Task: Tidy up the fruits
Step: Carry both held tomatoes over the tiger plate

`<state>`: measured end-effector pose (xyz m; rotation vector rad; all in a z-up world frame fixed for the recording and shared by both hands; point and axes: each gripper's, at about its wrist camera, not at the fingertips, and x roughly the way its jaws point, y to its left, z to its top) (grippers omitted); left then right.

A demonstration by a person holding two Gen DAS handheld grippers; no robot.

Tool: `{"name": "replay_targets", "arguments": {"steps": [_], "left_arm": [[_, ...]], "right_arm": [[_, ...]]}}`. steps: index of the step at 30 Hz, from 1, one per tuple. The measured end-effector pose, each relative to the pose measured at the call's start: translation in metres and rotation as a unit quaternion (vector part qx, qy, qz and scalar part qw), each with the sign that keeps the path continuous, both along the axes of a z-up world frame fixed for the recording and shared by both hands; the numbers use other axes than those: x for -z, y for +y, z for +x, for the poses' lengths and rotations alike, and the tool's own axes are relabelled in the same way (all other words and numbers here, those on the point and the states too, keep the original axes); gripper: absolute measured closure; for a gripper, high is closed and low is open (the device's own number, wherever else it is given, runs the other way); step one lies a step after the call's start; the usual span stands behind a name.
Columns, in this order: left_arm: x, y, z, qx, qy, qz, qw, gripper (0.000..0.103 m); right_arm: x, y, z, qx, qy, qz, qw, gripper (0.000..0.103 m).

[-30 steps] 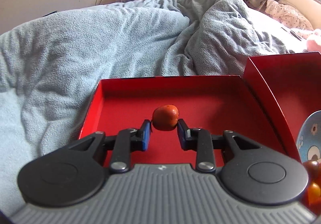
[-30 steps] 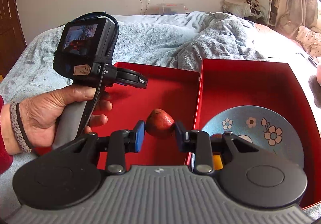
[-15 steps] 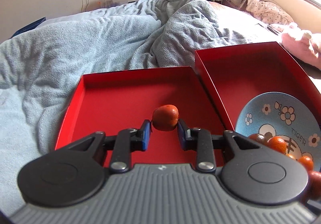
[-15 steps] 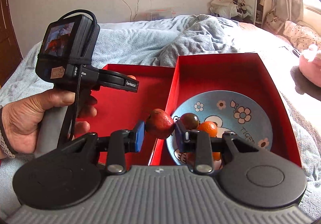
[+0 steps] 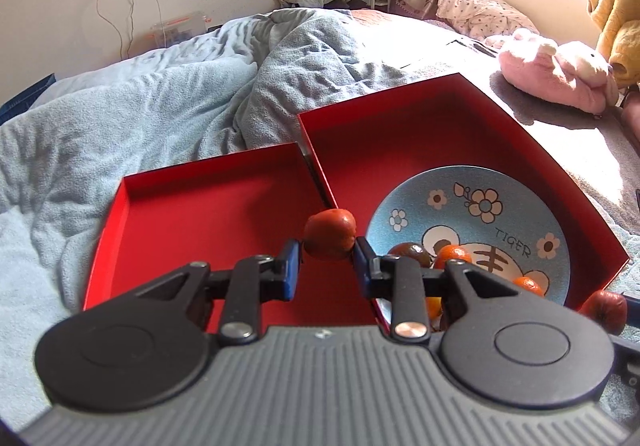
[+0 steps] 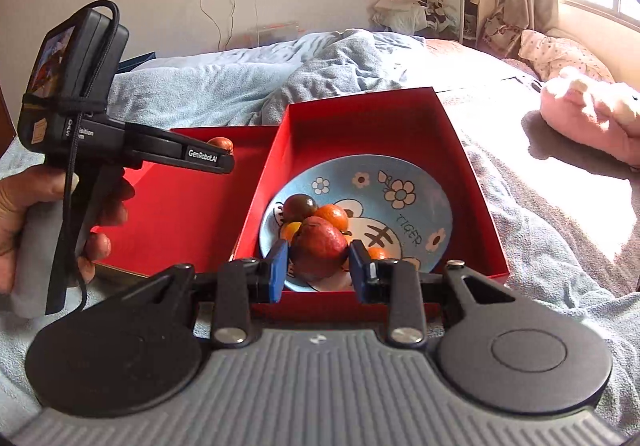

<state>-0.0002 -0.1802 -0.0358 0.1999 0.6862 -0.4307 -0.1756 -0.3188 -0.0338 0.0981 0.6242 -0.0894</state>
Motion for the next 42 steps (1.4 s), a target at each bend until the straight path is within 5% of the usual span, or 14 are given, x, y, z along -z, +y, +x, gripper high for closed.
{"name": "replay_targets", "arguments": {"steps": [9,28,42], "left_arm": [[-0.003,-0.018,-0.003,0.028,-0.009,-0.003,0.9996,0.071],[0.021,-0.069,0.023,0.084,-0.014,0.021,0.9961,0.071],[0.032,-0.084,0.04,0.087,-0.002,0.022,0.996,0.07]], "right_arm": [[0.013,-0.034,0.015,0.04,0.002,0.005,0.999,0.065],[0.049,-0.062,0.133,0.058,0.011,0.013,0.998,0.065],[0.072,-0.069,0.166,0.08,0.027,0.016,0.996,0.065]]}}
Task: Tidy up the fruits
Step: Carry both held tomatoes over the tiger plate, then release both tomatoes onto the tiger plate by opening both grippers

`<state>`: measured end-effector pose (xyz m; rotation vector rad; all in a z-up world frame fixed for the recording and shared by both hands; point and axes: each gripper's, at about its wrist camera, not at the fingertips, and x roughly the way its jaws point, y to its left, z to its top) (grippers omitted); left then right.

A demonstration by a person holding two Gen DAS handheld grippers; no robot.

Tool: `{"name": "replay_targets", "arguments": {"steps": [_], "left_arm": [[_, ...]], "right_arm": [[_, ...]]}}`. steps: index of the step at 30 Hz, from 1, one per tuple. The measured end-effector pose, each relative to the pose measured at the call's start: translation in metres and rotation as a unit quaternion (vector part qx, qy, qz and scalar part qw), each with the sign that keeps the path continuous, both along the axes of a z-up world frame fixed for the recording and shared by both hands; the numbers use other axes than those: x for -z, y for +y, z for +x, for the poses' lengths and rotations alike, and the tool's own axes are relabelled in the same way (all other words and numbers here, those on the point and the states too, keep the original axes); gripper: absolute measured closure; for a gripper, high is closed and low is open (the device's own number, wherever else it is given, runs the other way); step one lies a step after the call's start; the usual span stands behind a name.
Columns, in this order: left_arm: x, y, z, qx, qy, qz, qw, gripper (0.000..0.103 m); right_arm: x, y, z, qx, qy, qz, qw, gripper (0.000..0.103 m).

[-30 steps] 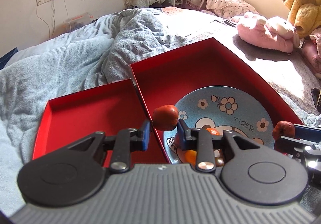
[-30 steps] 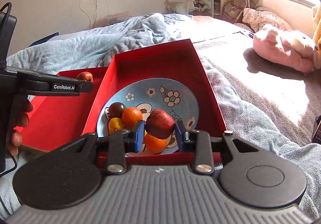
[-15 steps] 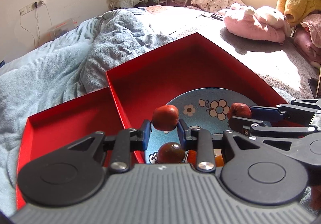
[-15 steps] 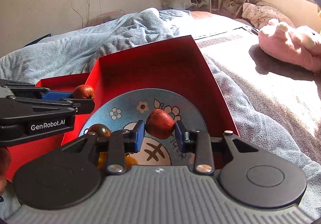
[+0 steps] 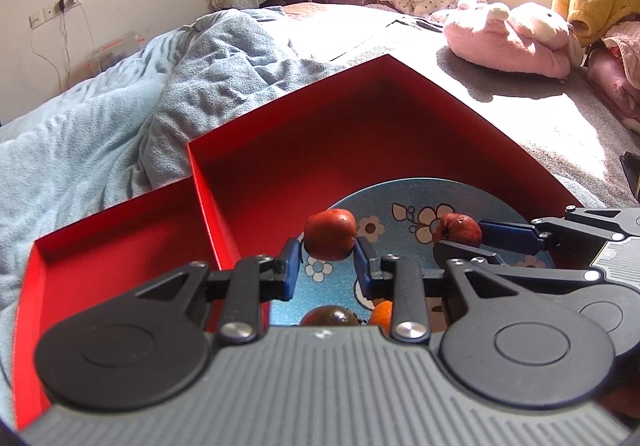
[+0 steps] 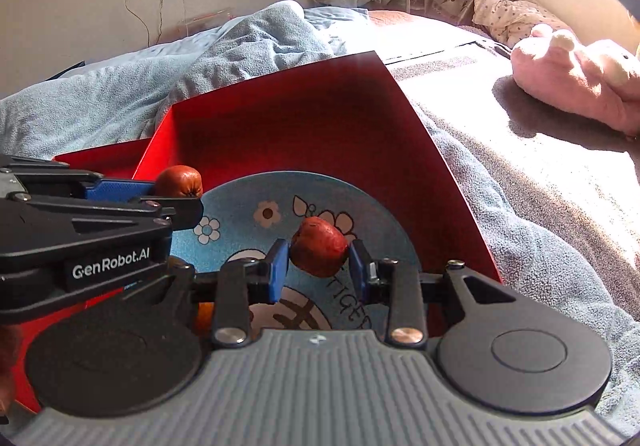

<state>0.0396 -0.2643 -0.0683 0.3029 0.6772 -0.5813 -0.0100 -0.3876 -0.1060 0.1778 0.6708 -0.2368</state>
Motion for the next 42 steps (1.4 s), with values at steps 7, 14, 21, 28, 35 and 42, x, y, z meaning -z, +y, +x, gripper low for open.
{"name": "replay_targets", "arguments": {"steps": [7,14,21,28,35,42], "left_arm": [[0.004,0.0,0.007,-0.003,0.003,0.001,1.0,0.07],[0.005,0.002,0.017,-0.012,0.004,0.003,0.9999,0.07],[-0.002,-0.002,0.039,-0.028,-0.001,0.001,0.9996,0.069],[-0.007,-0.011,0.043,-0.027,-0.005,0.013,0.9995,0.068],[-0.04,0.011,0.047,-0.07,-0.012,-0.005,0.9974,0.068],[-0.095,0.032,0.027,-0.103,-0.014,-0.045,0.9936,0.067]], "right_arm": [[0.01,-0.003,0.012,0.02,-0.007,-0.003,1.0,0.065],[0.016,-0.01,0.03,0.043,-0.03,0.015,0.999,0.065],[0.013,-0.009,0.061,0.029,-0.021,-0.005,0.999,0.064],[0.008,-0.01,0.063,0.019,-0.017,0.0,1.0,0.038],[-0.022,-0.005,0.04,0.013,-0.041,-0.027,0.999,0.023],[-0.042,-0.01,-0.009,0.024,-0.061,-0.003,0.998,0.022]]}}
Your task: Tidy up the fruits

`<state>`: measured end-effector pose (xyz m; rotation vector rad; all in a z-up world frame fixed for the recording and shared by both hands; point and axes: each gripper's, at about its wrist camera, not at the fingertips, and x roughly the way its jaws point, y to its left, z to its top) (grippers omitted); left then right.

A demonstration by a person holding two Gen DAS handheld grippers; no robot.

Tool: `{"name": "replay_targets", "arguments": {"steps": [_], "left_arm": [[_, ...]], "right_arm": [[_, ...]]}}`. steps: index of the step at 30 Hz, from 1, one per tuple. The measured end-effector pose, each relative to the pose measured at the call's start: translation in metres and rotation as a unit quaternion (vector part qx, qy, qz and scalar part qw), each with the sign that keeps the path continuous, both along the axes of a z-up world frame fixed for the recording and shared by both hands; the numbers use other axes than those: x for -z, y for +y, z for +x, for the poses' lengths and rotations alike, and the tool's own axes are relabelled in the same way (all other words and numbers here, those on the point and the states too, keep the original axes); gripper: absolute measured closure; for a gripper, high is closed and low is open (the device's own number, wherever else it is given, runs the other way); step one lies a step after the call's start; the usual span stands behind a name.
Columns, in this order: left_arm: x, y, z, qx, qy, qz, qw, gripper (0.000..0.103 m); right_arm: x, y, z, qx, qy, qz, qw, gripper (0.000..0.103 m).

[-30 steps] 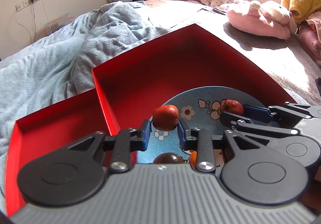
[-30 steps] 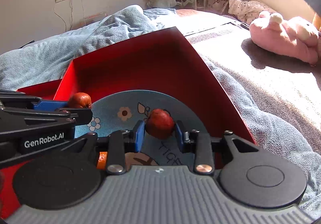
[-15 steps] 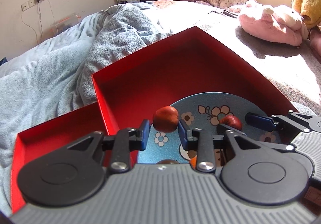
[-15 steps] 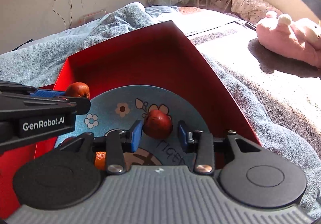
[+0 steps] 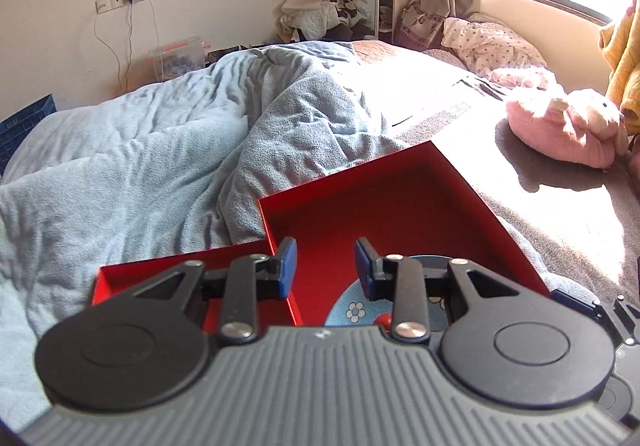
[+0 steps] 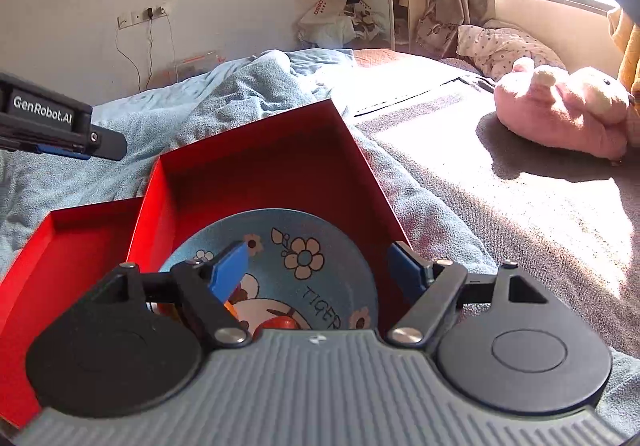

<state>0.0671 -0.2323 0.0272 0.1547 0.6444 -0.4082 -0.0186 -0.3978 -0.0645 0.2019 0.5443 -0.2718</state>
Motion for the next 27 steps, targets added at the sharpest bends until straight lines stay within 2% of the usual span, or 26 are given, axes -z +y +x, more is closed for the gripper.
{"name": "replay_targets", "arguments": {"steps": [3,7,10,13,15,18,23,27], "left_arm": [[-0.002,0.004,-0.02,0.001,0.001,0.009,1.0,0.067],[0.011,0.009,-0.051,0.013,0.03,0.03,0.999,0.067],[0.018,0.014,-0.08,0.02,0.024,0.051,0.9982,0.067],[0.019,0.022,-0.106,0.021,0.017,0.052,0.9983,0.067],[0.021,0.026,-0.124,0.021,0.012,0.05,0.9985,0.067],[0.028,0.034,-0.148,0.025,0.014,0.051,0.9983,0.068],[0.05,0.047,-0.181,0.026,0.028,0.062,0.9973,0.067],[0.052,0.057,-0.197,0.018,0.017,0.053,0.9983,0.067]], "right_arm": [[-0.008,0.008,-0.027,-0.013,-0.008,0.002,1.0,0.022],[-0.017,0.023,-0.063,-0.027,-0.01,0.007,1.0,0.021],[-0.023,0.033,-0.087,-0.037,-0.003,0.005,0.999,0.021],[-0.029,0.045,-0.112,-0.042,0.004,0.013,0.999,0.021],[-0.033,0.052,-0.127,-0.044,0.006,0.015,0.999,0.016],[-0.038,0.066,-0.148,-0.046,0.023,-0.001,0.999,0.014],[-0.031,0.081,-0.176,-0.042,0.05,-0.01,0.998,0.014],[-0.022,0.09,-0.19,-0.037,0.075,-0.03,0.996,0.014]]}}
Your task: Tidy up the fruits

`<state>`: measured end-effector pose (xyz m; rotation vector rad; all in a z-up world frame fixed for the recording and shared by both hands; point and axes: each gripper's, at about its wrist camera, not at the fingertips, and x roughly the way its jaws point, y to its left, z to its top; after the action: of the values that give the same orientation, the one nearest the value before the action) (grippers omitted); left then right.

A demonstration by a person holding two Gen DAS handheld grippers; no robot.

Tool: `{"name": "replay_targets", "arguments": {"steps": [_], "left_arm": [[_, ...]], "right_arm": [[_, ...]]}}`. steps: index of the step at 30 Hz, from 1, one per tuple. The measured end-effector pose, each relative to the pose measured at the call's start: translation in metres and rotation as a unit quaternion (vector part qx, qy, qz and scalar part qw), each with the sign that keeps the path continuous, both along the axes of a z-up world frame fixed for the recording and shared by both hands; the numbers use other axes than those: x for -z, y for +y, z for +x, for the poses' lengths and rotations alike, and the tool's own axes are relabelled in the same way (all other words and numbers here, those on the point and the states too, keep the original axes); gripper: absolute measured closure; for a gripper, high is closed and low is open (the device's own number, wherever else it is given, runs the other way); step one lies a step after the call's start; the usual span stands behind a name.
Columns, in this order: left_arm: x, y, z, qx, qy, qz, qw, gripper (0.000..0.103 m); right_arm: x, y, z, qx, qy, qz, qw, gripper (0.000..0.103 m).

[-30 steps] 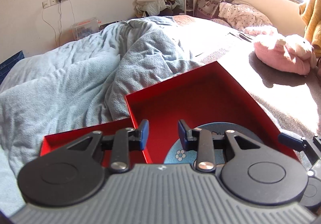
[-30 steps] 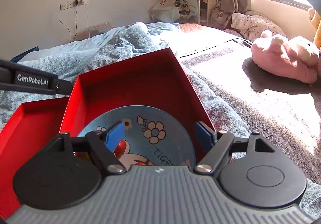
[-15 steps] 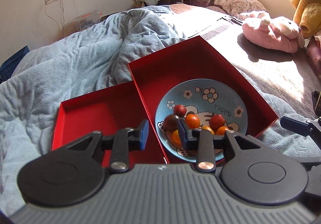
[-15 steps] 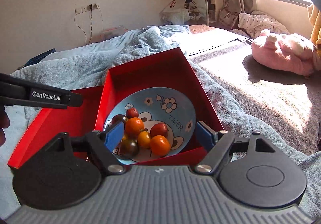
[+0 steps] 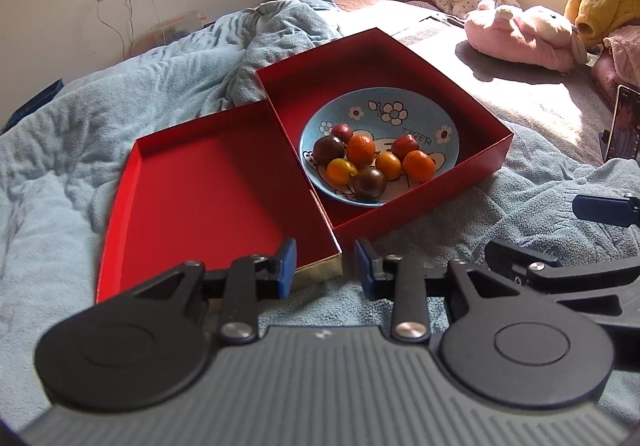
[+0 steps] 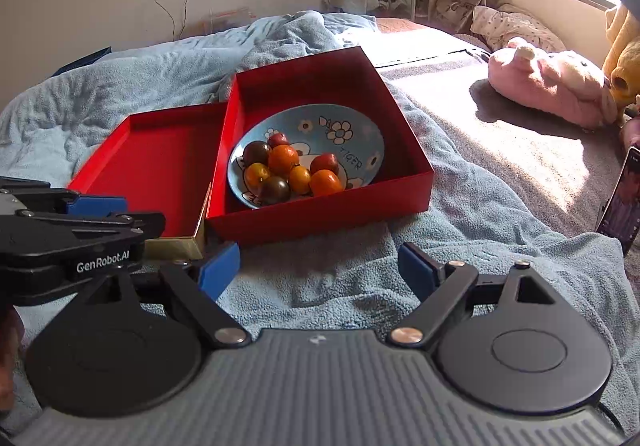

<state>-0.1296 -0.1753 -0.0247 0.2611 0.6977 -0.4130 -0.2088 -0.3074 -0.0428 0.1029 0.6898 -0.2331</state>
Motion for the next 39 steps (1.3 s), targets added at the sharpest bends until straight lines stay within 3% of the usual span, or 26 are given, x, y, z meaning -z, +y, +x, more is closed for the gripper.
{"name": "replay_targets", "arguments": {"steps": [8,12,16,24,39], "left_arm": [[-0.002,0.009,0.006,-0.033,-0.012,-0.013,0.9993,0.067],[-0.001,0.016,0.019,-0.064,-0.023,0.007,0.9976,0.067],[0.007,0.025,0.033,-0.088,0.009,0.004,0.9961,0.067],[0.013,0.024,0.032,-0.087,0.016,0.01,0.9961,0.067],[0.013,0.025,0.035,-0.093,0.024,0.009,0.9954,0.067]], "right_arm": [[0.005,0.011,-0.005,-0.009,0.026,0.0,1.0,0.013],[0.005,0.013,0.011,-0.009,0.035,0.011,0.999,0.011],[0.006,0.013,0.031,-0.014,0.044,0.011,0.999,0.01],[0.01,0.012,0.057,-0.04,0.063,0.012,0.997,0.009],[0.016,0.011,0.061,-0.047,0.074,0.023,0.996,0.009]]}}
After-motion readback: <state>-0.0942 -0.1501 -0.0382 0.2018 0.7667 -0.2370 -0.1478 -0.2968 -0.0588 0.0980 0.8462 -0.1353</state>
